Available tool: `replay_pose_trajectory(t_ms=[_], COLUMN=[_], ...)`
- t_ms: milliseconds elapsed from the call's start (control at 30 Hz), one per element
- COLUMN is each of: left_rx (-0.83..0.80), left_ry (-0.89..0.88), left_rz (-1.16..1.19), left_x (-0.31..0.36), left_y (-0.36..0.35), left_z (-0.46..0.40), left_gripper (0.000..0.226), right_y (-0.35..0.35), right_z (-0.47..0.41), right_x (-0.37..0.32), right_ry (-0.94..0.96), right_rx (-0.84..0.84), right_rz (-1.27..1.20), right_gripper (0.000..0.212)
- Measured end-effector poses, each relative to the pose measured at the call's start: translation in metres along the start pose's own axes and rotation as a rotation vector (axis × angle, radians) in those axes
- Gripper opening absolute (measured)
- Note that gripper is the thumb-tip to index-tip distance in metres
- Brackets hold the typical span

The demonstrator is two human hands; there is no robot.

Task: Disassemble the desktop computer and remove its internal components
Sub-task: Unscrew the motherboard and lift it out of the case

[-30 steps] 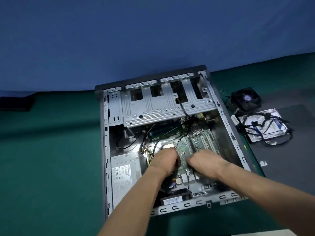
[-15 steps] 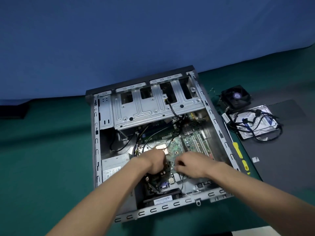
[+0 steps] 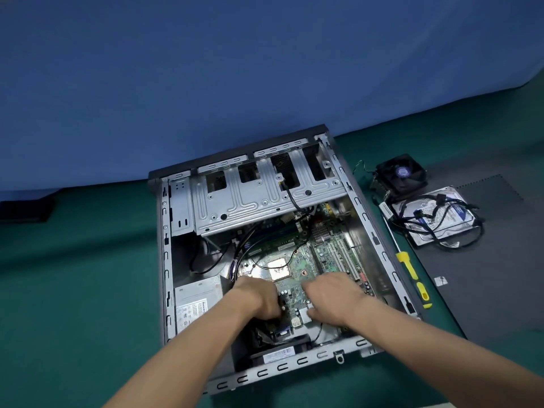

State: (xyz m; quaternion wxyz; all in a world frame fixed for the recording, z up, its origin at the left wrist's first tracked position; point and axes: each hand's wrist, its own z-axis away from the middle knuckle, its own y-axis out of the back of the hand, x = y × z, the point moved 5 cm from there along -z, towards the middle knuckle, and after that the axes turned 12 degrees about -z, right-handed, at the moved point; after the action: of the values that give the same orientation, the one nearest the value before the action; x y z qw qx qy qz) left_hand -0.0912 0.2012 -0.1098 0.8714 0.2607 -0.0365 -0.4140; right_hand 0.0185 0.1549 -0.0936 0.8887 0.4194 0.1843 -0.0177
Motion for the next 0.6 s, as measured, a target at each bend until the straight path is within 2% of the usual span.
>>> replay_pose_trajectory(t_ms=[67, 267, 433, 600], left_rx=[-0.024, -0.172, -0.091, -0.032], left_ry=[0.019, 0.06, 0.112, 0.091], left_rz=[-0.016, -0.035, 0.023, 0.061], left_x=[0.005, 0.008, 0.002, 0.001], left_y=[0.001, -0.003, -0.001, 0.002], left_z=[-0.003, -0.014, -0.005, 0.004], left_gripper=[0.021, 0.034, 0.03, 0.025], right_y=[-0.003, -0.012, -0.01, -0.009], right_z=[-0.006, -0.009, -0.01, -0.009], right_x=[-0.001, 0.007, 0.002, -0.001], right_ry=[-0.003, -0.052, -0.056, -0.035], right_rx=[-0.006, -0.135, -0.142, -0.175], right_rz=[-0.035, -0.107, -0.144, -0.142], right_gripper=[0.04, 0.055, 0.048, 0.053])
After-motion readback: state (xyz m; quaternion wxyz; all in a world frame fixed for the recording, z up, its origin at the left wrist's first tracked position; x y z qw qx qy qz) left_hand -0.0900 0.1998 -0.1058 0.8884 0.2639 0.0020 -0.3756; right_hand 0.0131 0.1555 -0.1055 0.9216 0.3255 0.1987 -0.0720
